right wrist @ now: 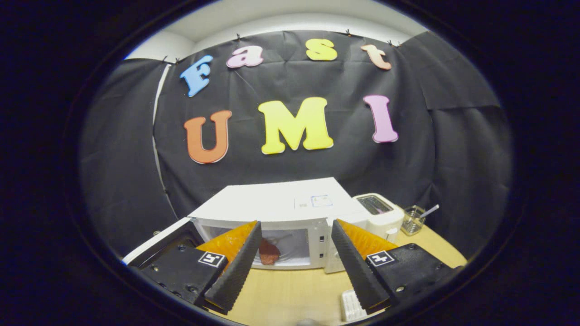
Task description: Open the microwave oven with the left hand, put the food in, and close the microwave oven.
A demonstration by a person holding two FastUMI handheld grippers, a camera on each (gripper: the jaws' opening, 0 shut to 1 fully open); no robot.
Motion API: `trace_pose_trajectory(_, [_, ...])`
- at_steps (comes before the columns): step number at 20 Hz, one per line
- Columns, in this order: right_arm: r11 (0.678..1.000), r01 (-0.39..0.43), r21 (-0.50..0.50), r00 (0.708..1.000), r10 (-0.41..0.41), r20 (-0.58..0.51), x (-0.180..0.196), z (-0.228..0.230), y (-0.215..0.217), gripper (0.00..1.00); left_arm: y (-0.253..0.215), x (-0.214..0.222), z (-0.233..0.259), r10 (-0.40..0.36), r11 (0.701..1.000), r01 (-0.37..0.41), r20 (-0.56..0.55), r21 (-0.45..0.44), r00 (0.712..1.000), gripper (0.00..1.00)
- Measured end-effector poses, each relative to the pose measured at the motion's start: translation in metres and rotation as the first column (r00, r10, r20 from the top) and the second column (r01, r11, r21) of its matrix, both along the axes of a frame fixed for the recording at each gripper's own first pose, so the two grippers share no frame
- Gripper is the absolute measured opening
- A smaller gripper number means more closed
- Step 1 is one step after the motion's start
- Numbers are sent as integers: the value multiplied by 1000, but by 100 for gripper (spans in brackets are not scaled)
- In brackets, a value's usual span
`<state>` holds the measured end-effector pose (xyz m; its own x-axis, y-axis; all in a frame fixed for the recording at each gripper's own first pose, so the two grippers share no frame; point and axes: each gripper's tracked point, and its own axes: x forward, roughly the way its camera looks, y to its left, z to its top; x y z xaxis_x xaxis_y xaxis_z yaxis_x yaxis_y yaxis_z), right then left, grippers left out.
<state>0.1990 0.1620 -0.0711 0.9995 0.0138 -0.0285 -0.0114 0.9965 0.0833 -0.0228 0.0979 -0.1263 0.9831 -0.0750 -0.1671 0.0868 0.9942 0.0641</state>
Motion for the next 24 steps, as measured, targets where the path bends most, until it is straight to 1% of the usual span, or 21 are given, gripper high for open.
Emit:
trace_pose_trajectory(1, [1000,-5,-18,1000,5,8,-16,13,-7,99,4,2,3,5,1000,-5,13,-2,1000,95])
trace_pose_trajectory(2, [1000,-16,-24,1000,16,7,-32,20,-11,90,8,5,5,13,1000,-13,20,-5,1000,91])
trace_pose_trajectory(3, [1000,-25,-18,1000,25,-4,-49,25,-15,99,12,7,7,16,1000,-15,27,-11,1000,88])
trace_pose_trajectory(4, [999,-32,-21,999,32,-3,-64,31,-20,99,15,10,8,19,1000,-19,37,-12,999,95])
trace_pose_trajectory(5, [999,-19,-31,1000,18,-10,-80,32,-26,99,19,12,8,24,1000,-23,42,-11,999,95])
trace_pose_trajectory(6, [999,-4,-40,1000,4,-7,-95,33,-37,90,20,15,9,23,1000,-22,49,-12,999,88])
trace_pose_trajectory(7, [999,2,-47,1000,-2,-12,-109,33,-43,90,24,17,9,30,999,-29,54,-13,998,95])
trace_pose_trajectory(8, [999,13,-53,1000,-14,-21,-122,32,-50,99,27,17,7,35,999,-34,58,-13,998,91])
trace_pose_trajectory(10, [999,28,-45,999,-30,-36,-144,32,-65,99,30,16,7,38,999,-37,71,-11,997,71])
trace_pose_trajectory(11, [998,42,-48,998,-44,-43,-152,31,-72,99,29,17,6,31,999,-30,75,-11,997,76])
trace_pose_trajectory(13, [997,66,-52,996,-68,-55,-165,30,-87,99,34,16,7,40,999,-39,103,-8,994,62])
trace_pose_trajectory(15, [995,82,-52,994,-85,-61,-175,31,-97,99,40,16,6,57,998,-54,115,-28,992,21])
trace_pose_trajectory(16, [995,91,-50,994,-94,-59,-179,32,-102,99,42,16,2,66,997,-61,113,-42,991,10])
trace_pose_trajectory(18, [995,90,-40,993,-92,-68,-185,31,-103,99,49,13,-1,76,995,-67,110,-79,991,1])
trace_pose_trajectory(19, [996,86,-32,994,-88,-71,-188,32,-104,99,52,17,-3,88,993,-78,105,-94,991,1])
trace_pose_trajectory(20, [996,86,-23,994,-87,-72,-189,32,-106,99,59,18,-9,92,993,-83,94,-88,991,0])
trace_pose_trajectory(24, [996,91,4,992,-90,-93,-192,27,-114,99,79,20,-34,95,995,-92,71,-35,993,0])
